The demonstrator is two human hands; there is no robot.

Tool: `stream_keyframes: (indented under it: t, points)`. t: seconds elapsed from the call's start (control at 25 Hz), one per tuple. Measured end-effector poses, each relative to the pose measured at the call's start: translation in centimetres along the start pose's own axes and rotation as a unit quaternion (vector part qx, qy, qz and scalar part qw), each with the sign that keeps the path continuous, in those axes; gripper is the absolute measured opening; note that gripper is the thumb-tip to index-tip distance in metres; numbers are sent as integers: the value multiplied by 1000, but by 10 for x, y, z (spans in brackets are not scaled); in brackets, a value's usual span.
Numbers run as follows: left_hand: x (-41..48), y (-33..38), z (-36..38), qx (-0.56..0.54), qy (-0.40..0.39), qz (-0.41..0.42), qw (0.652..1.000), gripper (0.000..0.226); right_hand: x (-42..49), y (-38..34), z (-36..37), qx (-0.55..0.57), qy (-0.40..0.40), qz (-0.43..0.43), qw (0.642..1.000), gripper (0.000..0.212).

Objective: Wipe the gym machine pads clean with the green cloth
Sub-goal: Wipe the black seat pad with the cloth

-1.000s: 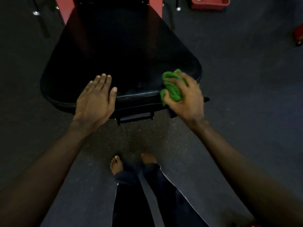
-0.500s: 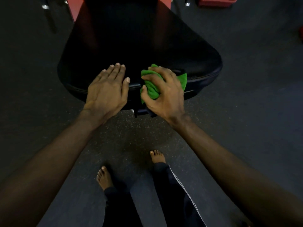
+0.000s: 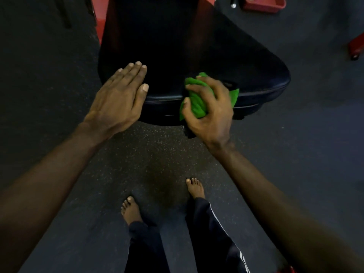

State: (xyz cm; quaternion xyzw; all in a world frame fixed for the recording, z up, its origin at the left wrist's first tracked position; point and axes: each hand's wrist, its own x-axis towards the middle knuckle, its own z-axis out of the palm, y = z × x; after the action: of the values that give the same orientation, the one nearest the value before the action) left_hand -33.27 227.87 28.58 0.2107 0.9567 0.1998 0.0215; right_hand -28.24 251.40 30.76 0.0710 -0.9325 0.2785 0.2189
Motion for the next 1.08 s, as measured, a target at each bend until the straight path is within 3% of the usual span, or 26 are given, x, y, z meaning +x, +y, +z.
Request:
stream_keyframes:
  t: [0.12,0.24,0.36,0.52,0.68,0.8,0.96,1.08]
  points:
    - [-2,-5,6,-12,15,17,1000,59,0,-41,28,3,-63,-66,996,32]
    - [-4,-12,6,-27,20,17,999,59,3,-36,17,-17,-99,-75,992,39]
    - [-9,-24,2,-57,11,-7,998,59,-9,-18,-6,-39,-68,-40,996,38]
    - [-12,-46,-3,-86,-23,18,996,59,-7,-49,27,-55,-32,5,998,30]
    - [-8,-58,0,-101,-16,46,994,57,-4,-67,46,-51,-24,-12,998,29]
    - [-5,-68,1,-101,-13,61,993,55,-1,-72,46,-61,-86,-43,993,37]
    - [6,-81,-5,-88,-32,96,991,57,-2,-59,28,-109,-131,-6,985,72]
    - [9,-91,-4,-81,-49,127,987,60,-6,-67,44,-104,-70,11,992,59]
